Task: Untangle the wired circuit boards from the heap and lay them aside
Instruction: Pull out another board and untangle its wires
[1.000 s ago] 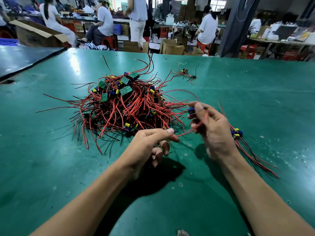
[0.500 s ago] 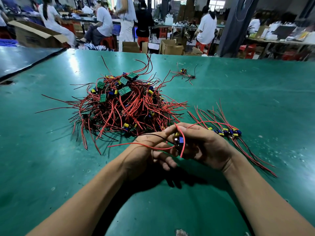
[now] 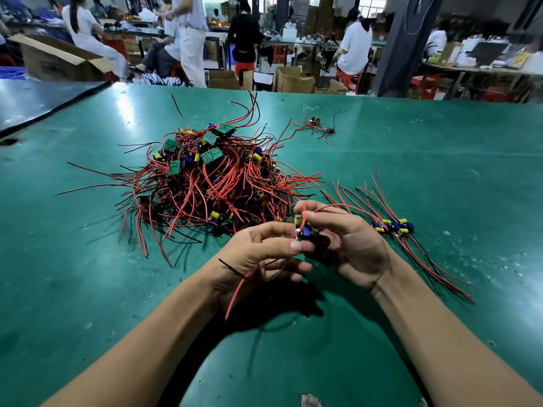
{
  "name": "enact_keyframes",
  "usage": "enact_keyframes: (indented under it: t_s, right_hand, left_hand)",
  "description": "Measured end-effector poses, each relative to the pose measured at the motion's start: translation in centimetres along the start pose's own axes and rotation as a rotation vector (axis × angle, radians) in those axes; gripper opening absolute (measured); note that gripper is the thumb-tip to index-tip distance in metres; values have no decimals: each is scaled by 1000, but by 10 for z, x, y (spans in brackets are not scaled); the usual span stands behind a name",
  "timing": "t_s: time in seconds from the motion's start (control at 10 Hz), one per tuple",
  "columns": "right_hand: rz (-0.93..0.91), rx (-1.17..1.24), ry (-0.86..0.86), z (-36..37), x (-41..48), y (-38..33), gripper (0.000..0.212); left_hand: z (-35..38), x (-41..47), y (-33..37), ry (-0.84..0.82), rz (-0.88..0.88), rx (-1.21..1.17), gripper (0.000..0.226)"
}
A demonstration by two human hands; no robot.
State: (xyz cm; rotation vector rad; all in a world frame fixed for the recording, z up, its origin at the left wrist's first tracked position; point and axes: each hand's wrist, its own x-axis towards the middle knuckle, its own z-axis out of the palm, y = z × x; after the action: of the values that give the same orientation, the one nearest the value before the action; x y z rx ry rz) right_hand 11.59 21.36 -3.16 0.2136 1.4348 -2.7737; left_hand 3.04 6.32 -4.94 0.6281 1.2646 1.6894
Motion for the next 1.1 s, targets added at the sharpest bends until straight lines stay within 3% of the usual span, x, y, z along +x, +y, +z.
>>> enact_keyframes:
  t_s: [0.2, 0.4, 0.7, 0.9, 1.1]
  right_hand:
    - [-58, -66, 60, -12, 1, 0, 11]
    - [-113, 52, 283, -18, 11, 0, 20]
    - [-230, -253, 273, -12, 11, 3, 29]
    - [-234, -423, 277, -6, 9, 5, 28]
    - [-204, -466, 290, -3, 8, 10, 36]
  left_hand:
    - [2, -6, -4, 90, 14, -158, 36]
    - [2, -7, -4, 110, -9, -122, 39]
    - [13, -5, -13, 141, 77, 92, 29]
    - [14, -5, -12, 157, 79, 118, 10]
    - [12, -8, -7, 139, 59, 128, 26]
